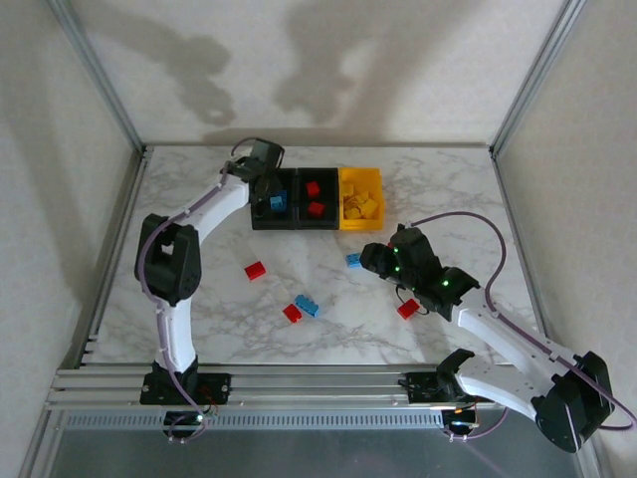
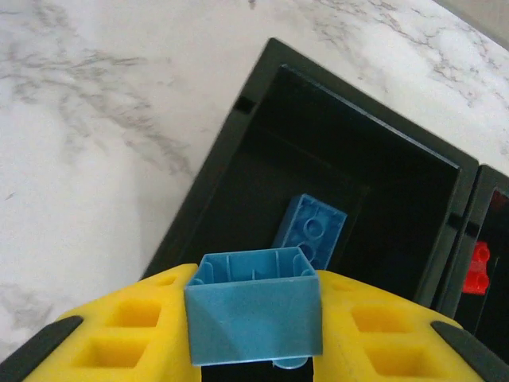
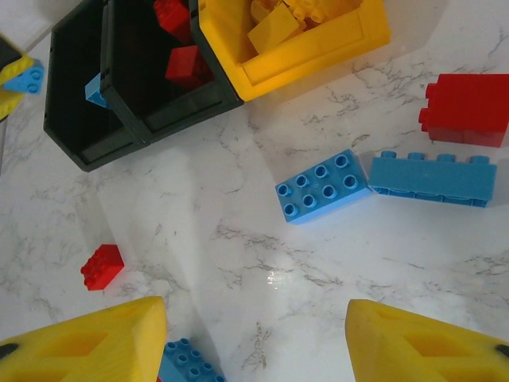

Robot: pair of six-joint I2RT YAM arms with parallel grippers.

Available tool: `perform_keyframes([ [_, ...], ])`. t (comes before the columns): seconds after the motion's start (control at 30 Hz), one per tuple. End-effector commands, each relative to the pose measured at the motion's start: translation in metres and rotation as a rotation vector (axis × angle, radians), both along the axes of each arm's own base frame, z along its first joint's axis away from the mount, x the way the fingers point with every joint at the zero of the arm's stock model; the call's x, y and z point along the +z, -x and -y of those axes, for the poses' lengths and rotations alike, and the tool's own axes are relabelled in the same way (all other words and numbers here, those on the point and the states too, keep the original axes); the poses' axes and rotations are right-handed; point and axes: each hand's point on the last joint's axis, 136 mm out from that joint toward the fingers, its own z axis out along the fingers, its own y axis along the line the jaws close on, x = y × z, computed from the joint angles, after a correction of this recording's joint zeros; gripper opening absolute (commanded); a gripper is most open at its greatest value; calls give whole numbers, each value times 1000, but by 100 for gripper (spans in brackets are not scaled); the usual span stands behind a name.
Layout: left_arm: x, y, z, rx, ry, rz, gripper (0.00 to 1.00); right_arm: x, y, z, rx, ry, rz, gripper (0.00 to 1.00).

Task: Sort the legos into containers by color
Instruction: Place the lego in the container, then pick up the lego from the center of the table.

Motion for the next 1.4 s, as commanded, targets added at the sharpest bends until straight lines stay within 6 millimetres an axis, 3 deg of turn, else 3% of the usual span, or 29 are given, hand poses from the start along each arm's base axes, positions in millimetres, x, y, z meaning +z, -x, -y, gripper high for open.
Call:
perform_keyframes([
  [0.0, -10, -9, 10, -51, -16, -43, 26, -3, 5, 8, -28, 17, -9, 61],
  [0.2, -25, -25, 24, -79, 4, -75, 28, -2, 5, 9, -35, 19, -9, 61],
  [0.37, -23, -28, 33, -108, 4, -76, 39, -2, 4, 9, -35, 20, -8, 61],
  [0.43, -18, -27, 32, -105, -3, -72, 52, -3, 4, 8, -32, 18, -11, 61],
  [0.7, 34, -12, 31, -125, -6, 10, 59, -1, 3, 6, -25, 15, -3, 61],
  [0.83, 59, 12, 36, -174, -8, 44, 64, 2, 3, 5, -17, 15, 6, 61],
  [1.0, 67, 56, 42, -262, 20, 46, 68, 6, 4, 5, 12, 39, 22, 62],
  [1.23, 42, 133, 67, -522, 39, -36, 73, 15, 12, -1, 122, 72, 42, 65],
  [1.37, 21, 172, 70, -612, 59, -121, 75, 16, 23, -5, 186, 63, 21, 66],
])
